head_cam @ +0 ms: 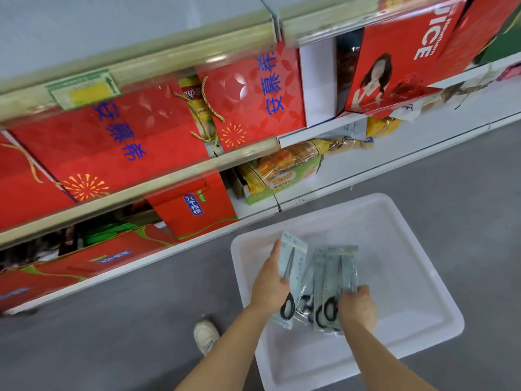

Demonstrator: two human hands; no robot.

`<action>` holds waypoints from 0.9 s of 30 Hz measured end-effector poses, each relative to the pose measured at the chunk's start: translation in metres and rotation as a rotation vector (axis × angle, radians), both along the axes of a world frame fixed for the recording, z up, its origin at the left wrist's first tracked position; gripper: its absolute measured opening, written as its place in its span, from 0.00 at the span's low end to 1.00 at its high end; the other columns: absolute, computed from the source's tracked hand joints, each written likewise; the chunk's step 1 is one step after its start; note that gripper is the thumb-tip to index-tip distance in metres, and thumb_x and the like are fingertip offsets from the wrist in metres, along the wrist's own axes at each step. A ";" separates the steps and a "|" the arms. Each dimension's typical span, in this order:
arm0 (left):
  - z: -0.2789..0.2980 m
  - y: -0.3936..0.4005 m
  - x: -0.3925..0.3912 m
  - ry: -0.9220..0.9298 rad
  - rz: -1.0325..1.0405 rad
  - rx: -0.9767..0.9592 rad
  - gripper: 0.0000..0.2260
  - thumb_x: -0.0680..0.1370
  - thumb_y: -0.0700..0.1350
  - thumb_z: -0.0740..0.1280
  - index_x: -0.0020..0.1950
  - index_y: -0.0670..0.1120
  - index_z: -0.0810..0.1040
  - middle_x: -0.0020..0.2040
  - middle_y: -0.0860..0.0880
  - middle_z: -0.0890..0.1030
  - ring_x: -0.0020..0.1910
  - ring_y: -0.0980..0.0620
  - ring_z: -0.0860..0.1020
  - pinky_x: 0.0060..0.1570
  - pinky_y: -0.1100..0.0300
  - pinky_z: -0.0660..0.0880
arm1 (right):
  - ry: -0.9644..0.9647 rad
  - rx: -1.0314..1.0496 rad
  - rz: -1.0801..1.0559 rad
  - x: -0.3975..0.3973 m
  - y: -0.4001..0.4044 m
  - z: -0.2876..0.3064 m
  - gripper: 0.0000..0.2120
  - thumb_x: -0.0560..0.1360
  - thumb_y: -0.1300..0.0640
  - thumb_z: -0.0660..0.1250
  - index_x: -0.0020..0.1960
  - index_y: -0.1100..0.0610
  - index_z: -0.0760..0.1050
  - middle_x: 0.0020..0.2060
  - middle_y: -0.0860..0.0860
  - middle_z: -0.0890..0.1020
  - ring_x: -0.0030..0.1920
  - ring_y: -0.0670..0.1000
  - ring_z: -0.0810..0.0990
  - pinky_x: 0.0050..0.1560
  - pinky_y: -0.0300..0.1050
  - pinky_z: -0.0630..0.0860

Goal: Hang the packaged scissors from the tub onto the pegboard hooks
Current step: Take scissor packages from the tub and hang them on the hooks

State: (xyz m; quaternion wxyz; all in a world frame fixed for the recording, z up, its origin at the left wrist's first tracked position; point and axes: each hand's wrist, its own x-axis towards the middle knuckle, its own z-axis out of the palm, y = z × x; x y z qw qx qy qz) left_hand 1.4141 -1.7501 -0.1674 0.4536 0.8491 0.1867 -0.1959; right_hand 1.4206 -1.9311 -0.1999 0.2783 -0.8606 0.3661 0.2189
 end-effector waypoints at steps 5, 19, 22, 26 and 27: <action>0.030 0.006 -0.007 -0.158 0.133 -0.151 0.41 0.76 0.33 0.63 0.74 0.73 0.51 0.63 0.73 0.69 0.58 0.56 0.76 0.56 0.54 0.78 | -0.177 0.037 0.010 -0.003 -0.004 0.028 0.16 0.79 0.63 0.56 0.65 0.57 0.71 0.39 0.59 0.80 0.36 0.58 0.76 0.35 0.46 0.70; 0.255 0.130 0.042 -0.898 0.734 -0.149 0.36 0.75 0.32 0.68 0.78 0.56 0.61 0.74 0.62 0.66 0.72 0.64 0.64 0.69 0.67 0.64 | -0.944 0.536 0.313 0.081 0.144 0.271 0.25 0.79 0.63 0.61 0.71 0.41 0.68 0.44 0.49 0.79 0.42 0.50 0.76 0.45 0.44 0.72; 0.311 0.175 0.047 -1.020 0.782 -0.080 0.37 0.74 0.31 0.68 0.77 0.57 0.61 0.74 0.60 0.66 0.72 0.61 0.65 0.70 0.61 0.64 | -1.047 0.704 0.367 0.092 0.186 0.324 0.23 0.79 0.60 0.62 0.71 0.42 0.70 0.59 0.43 0.79 0.57 0.46 0.77 0.61 0.46 0.74; 0.373 0.221 0.046 -1.140 0.795 -0.071 0.37 0.75 0.30 0.65 0.78 0.57 0.59 0.73 0.66 0.63 0.68 0.70 0.65 0.61 0.76 0.64 | -1.148 0.904 0.362 0.098 0.243 0.383 0.22 0.78 0.62 0.65 0.69 0.44 0.73 0.63 0.40 0.77 0.62 0.41 0.78 0.64 0.43 0.73; 0.386 0.229 0.045 -1.171 0.797 -0.069 0.37 0.75 0.30 0.65 0.78 0.56 0.59 0.73 0.65 0.63 0.65 0.73 0.67 0.58 0.78 0.65 | -1.179 0.928 0.369 0.099 0.256 0.396 0.22 0.78 0.63 0.65 0.69 0.46 0.74 0.63 0.39 0.77 0.61 0.39 0.77 0.63 0.38 0.71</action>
